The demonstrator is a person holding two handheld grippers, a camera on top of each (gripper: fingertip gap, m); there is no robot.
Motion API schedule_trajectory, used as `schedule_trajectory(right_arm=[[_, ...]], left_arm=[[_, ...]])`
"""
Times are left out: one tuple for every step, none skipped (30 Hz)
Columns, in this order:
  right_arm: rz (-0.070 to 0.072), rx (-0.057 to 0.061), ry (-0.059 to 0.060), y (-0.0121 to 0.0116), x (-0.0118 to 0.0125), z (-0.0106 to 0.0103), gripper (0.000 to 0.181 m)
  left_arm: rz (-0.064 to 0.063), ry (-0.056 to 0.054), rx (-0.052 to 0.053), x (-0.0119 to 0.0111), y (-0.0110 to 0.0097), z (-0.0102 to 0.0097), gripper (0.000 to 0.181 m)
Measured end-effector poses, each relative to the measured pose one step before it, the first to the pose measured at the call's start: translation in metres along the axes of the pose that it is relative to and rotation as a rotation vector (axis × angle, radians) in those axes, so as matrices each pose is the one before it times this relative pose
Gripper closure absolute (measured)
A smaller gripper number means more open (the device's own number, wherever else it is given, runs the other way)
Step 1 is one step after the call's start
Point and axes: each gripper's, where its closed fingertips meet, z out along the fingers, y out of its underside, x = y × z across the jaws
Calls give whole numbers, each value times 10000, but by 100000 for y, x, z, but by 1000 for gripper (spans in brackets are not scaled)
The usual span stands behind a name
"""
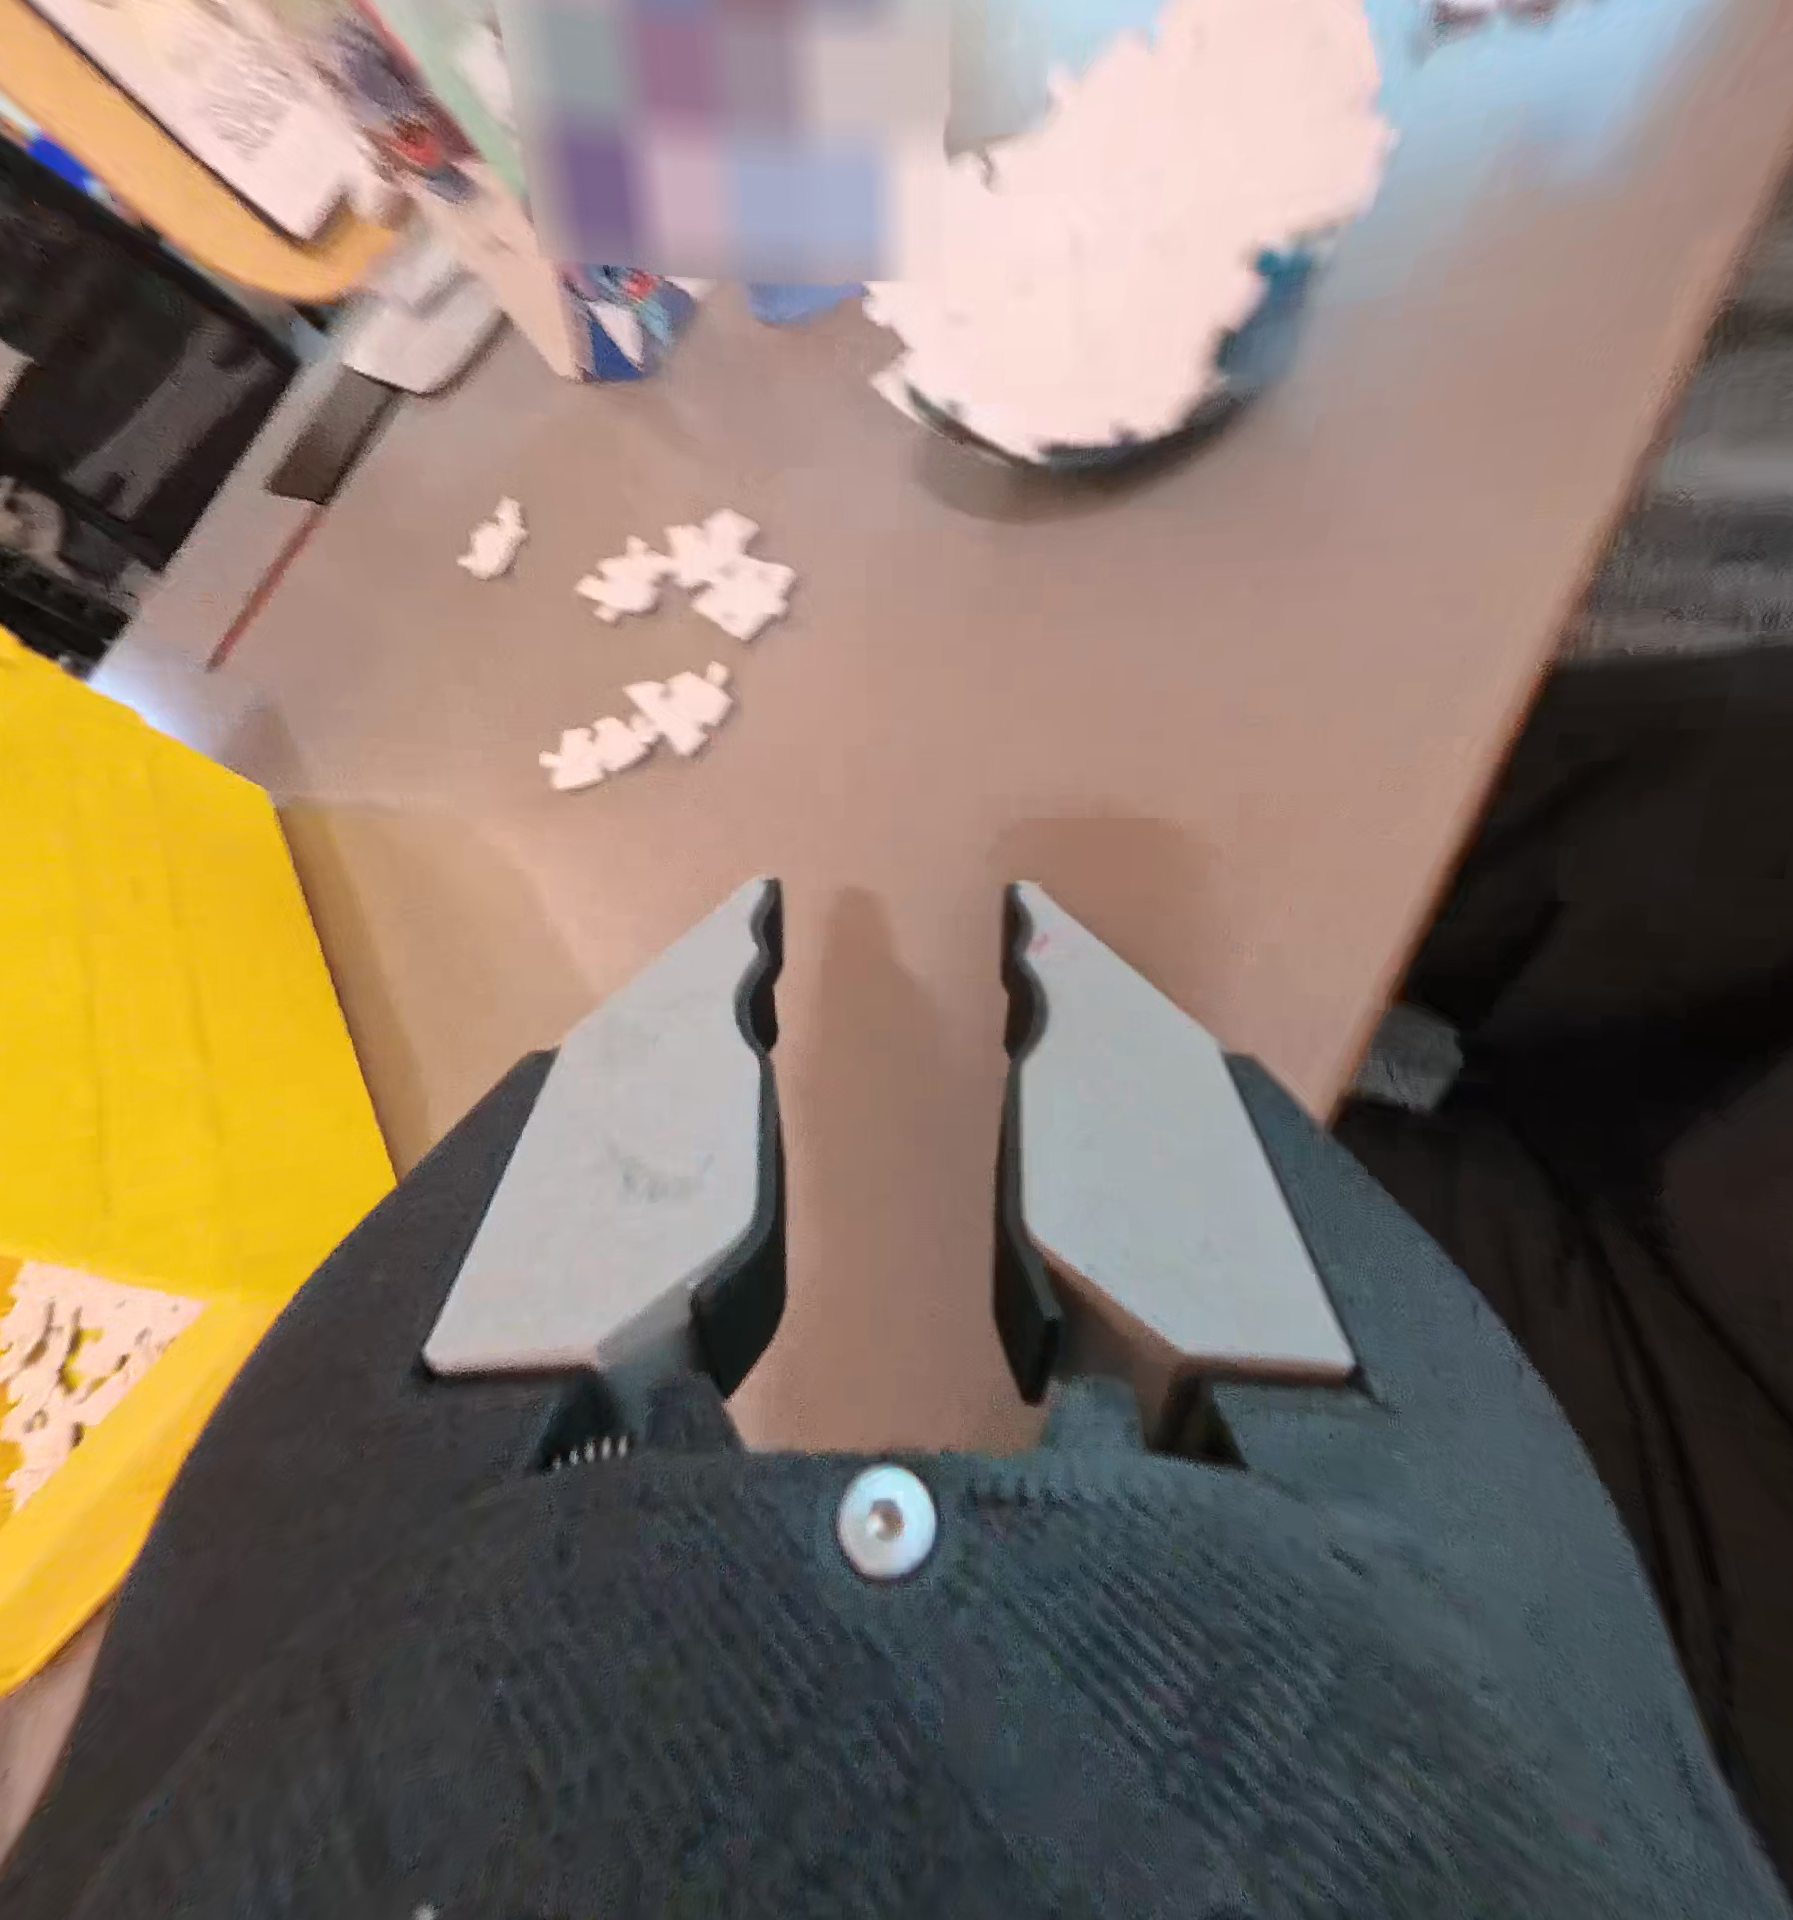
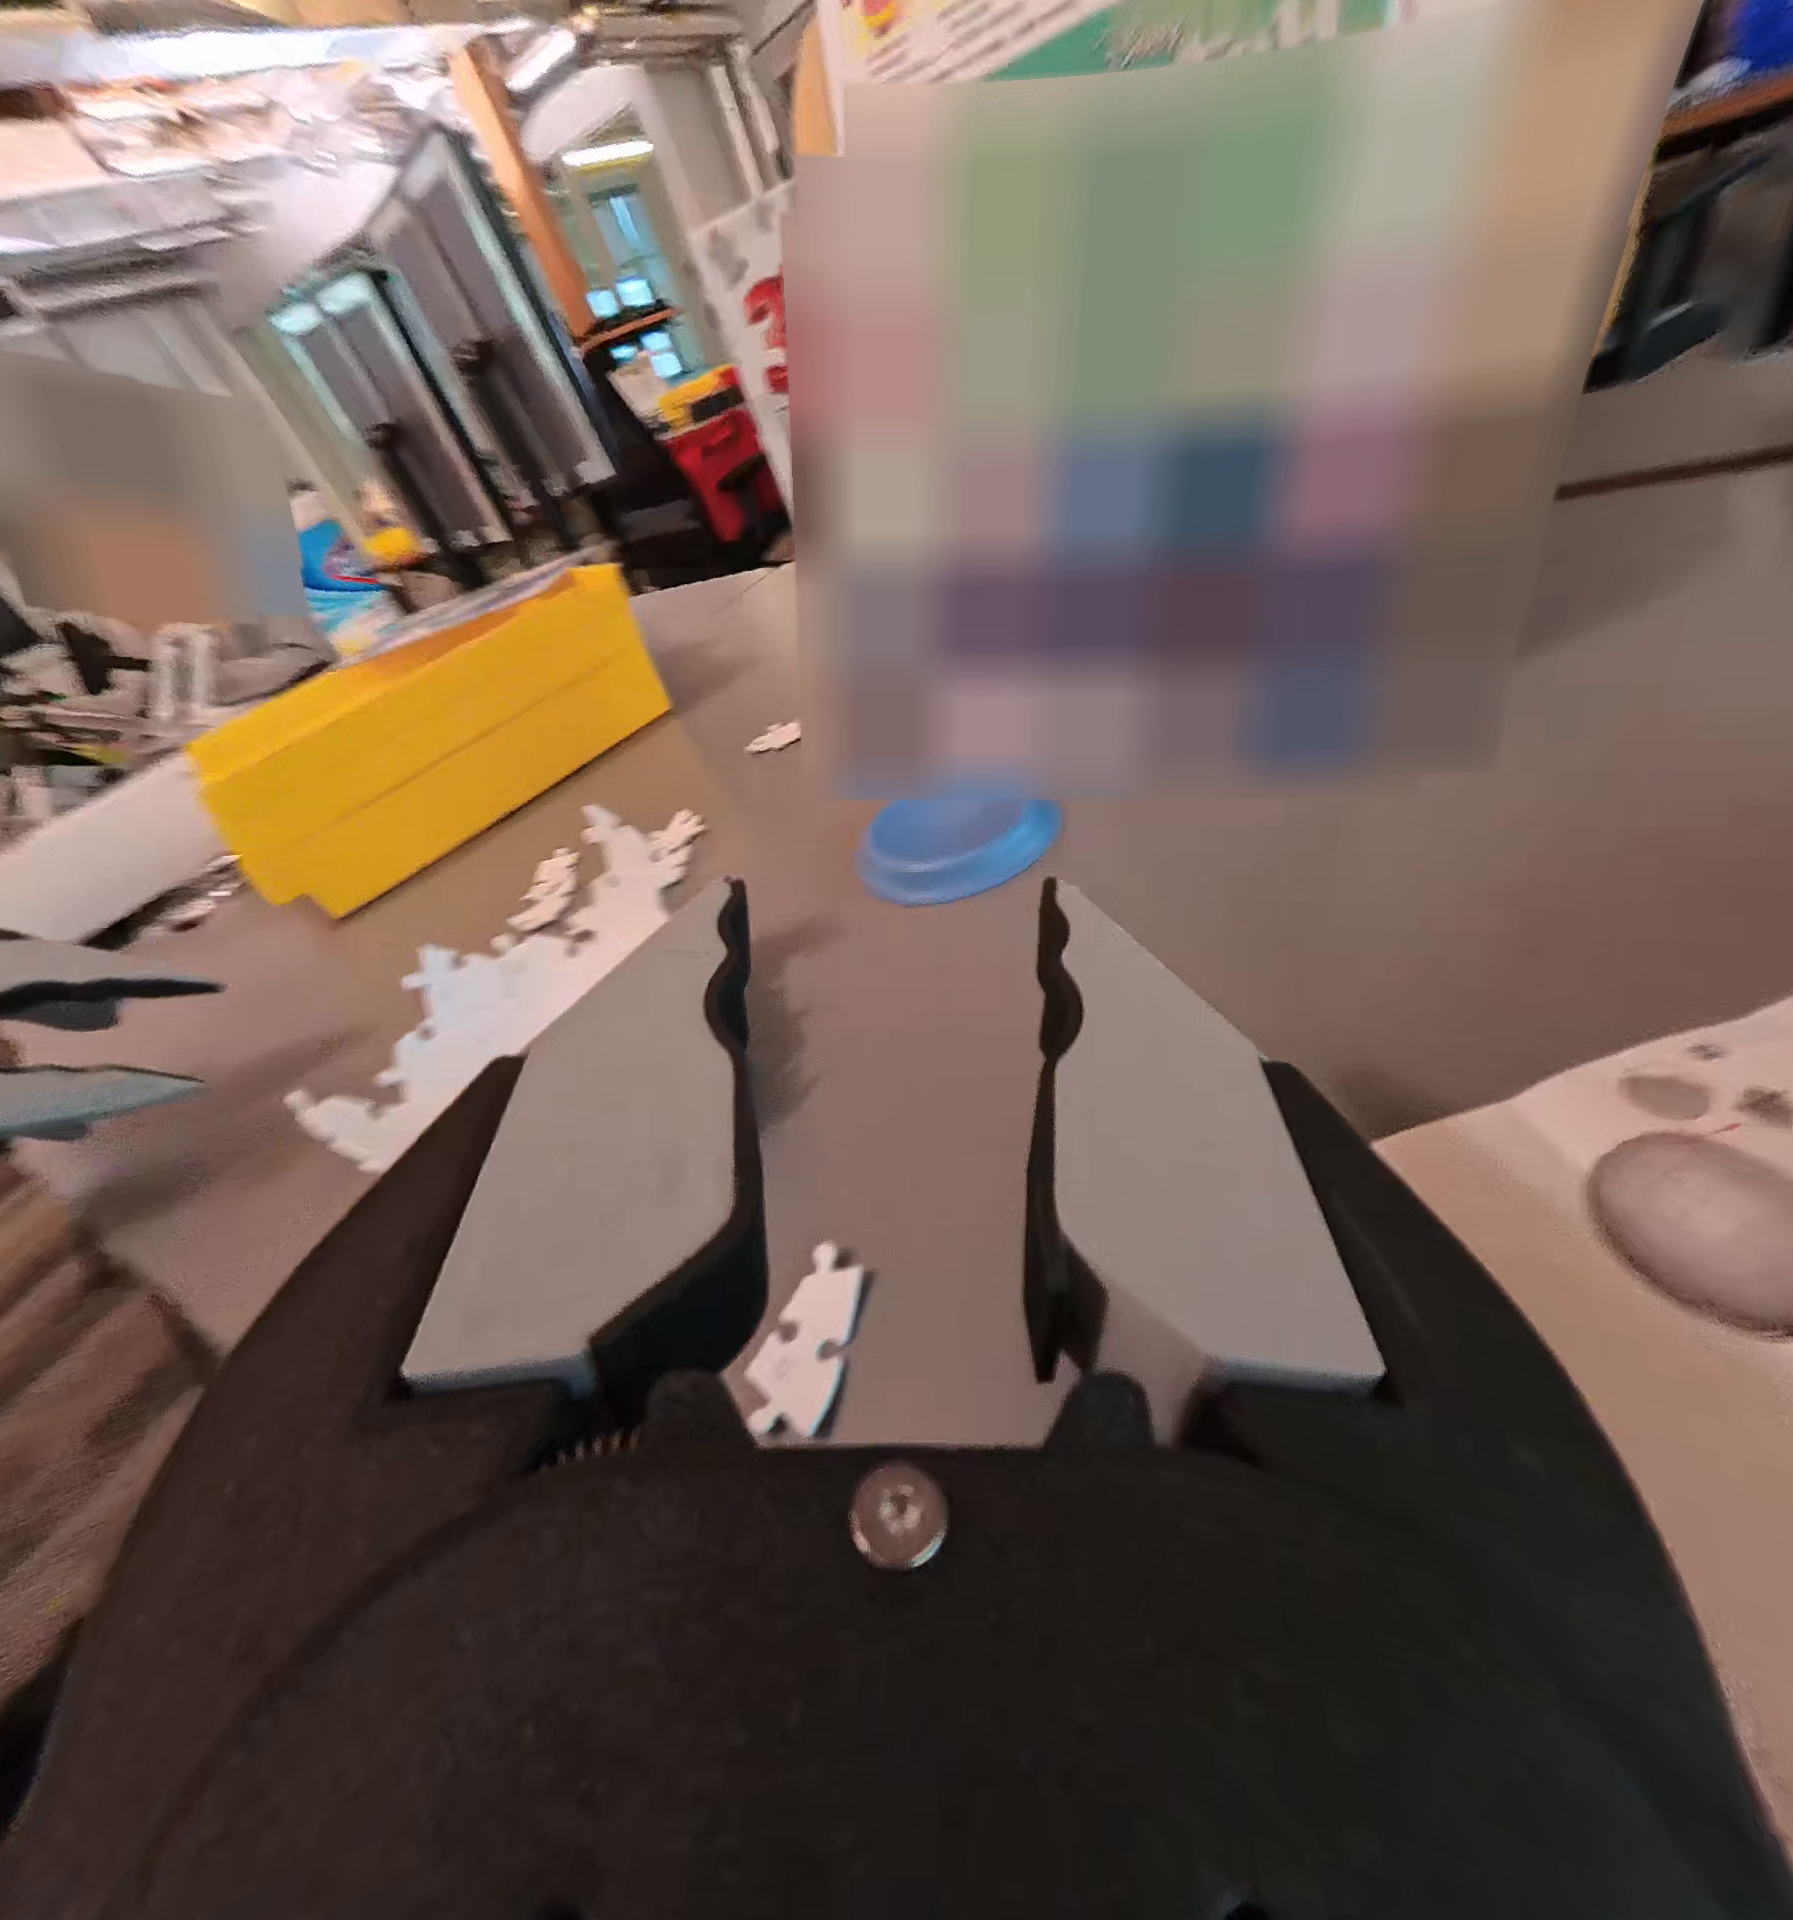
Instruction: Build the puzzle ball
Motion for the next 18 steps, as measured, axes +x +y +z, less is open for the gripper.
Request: schedule_trajectory(right_arm=[[-327,15,376,-493,347,173,128],[-275,-73,175,-289,95,347,127],[-226,-94,75,-48,13,509,126],[-228,-134,110,258,148,661,125],[-322,-191,206,644,362,751,125],[-466,-186,278,945,472,768,128],[-367,-296,330,913,447,636,136],[-238,-271,95,410,-49,383,136],[-283,-55,-20,46,-322,158,134],[-303,4,40,-2,-250,28,136],[-260,22,9,-11,-257,-30,135],[-194,42,3,-48,-203,-48,135],[-126,25,23,-26,-105,-18,136],[-75,-44,0,65,-78,39,136],[-42,-107,-11,143,-64,111,135],[-38,-132,2,165,-37,134,133],[-78,-127,21,162,-67,123,131],[-153,-98,36,121,-119,96,130]], left_arm=[[-339,-47,453,-952,-451,361,145],[-325,112,367,-668,-428,568,145],[-312,30,221,-775,-283,758,144],[-277,-120,167,-947,-201,902,141],[-237,-158,167,-902,-212,964,138],[-218,-94,234,-688,-294,937,138],[-204,-62,304,-538,-308,848,139],[-111,-34,5,-443,-68,669,143],[-89,-8,-97,-374,42,548,143],[-64,3,-30,-246,-61,420,142],[28,75,-144,13,120,342,142],[46,84,-301,112,402,280,138],[18,-106,-216,-101,305,144,132],[61,-227,-56,-196,120,-42,132],[104,-217,90,-128,-89,-158,135],[106,-139,118,-51,-110,-197,139],[92,-32,88,78,-71,-176,140],[86,77,28,212,-3,-118,140]])
